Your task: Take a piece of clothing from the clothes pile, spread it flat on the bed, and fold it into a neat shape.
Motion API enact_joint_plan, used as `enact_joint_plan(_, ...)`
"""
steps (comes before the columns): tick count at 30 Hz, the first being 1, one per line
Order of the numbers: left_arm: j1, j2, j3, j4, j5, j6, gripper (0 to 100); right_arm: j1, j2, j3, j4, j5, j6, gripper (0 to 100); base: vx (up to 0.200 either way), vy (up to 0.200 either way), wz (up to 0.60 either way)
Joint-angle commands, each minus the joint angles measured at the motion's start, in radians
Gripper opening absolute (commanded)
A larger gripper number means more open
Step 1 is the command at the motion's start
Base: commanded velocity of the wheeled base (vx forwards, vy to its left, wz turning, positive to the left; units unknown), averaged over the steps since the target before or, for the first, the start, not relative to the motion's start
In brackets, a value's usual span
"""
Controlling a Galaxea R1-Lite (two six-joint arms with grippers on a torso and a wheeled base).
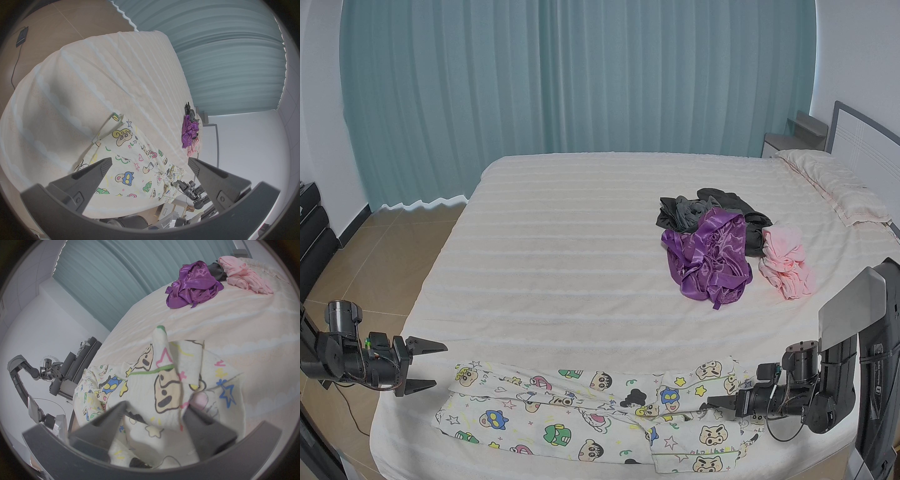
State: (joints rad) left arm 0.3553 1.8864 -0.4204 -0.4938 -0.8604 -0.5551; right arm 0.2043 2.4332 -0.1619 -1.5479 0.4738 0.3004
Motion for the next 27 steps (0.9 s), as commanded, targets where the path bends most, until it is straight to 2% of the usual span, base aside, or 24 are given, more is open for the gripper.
enact_joint_plan(1, 0.001, 0.002, 0.002, 0.000, 0.000, 0.000, 100, -0.020, -0.019, 0.033, -0.012, 0.049, 0.000, 0, 0.000, 0.000, 0.00)
enact_joint_plan(5, 0.001, 0.002, 0.003, 0.000, 0.000, 0.000, 100, -0.040, -0.040, 0.041, -0.012, 0.055, 0.011, 0, 0.000, 0.000, 0.00)
enact_joint_plan(9, 0.001, 0.008, 0.002, 0.000, 0.000, 0.006, 100, -0.054, -0.115, 0.097, -0.012, 0.058, 0.092, 0, 0.000, 0.000, 0.00)
enact_joint_plan(15, 0.001, 0.010, 0.002, 0.000, 0.000, 0.012, 100, -0.066, -0.121, 0.142, -0.011, 0.058, 0.095, 0, 0.000, 0.000, 0.00)
enact_joint_plan(19, -0.001, 0.013, 0.002, 0.000, 0.001, 0.014, 100, -0.109, -0.079, 0.162, -0.005, 0.055, 0.095, 0, 0.000, 0.000, 0.00)
enact_joint_plan(20, -0.001, 0.014, 0.002, -0.002, 0.001, 0.014, 100, -0.109, -0.066, 0.162, -0.005, 0.055, 0.095, 100, 0.000, 0.000, 0.00)
enact_joint_plan(27, -0.010, 0.014, -0.008, 0.000, 0.011, 0.014, 100, -0.103, -0.059, 0.162, -0.011, 0.045, 0.101, 100, 0.000, 0.000, 0.00)
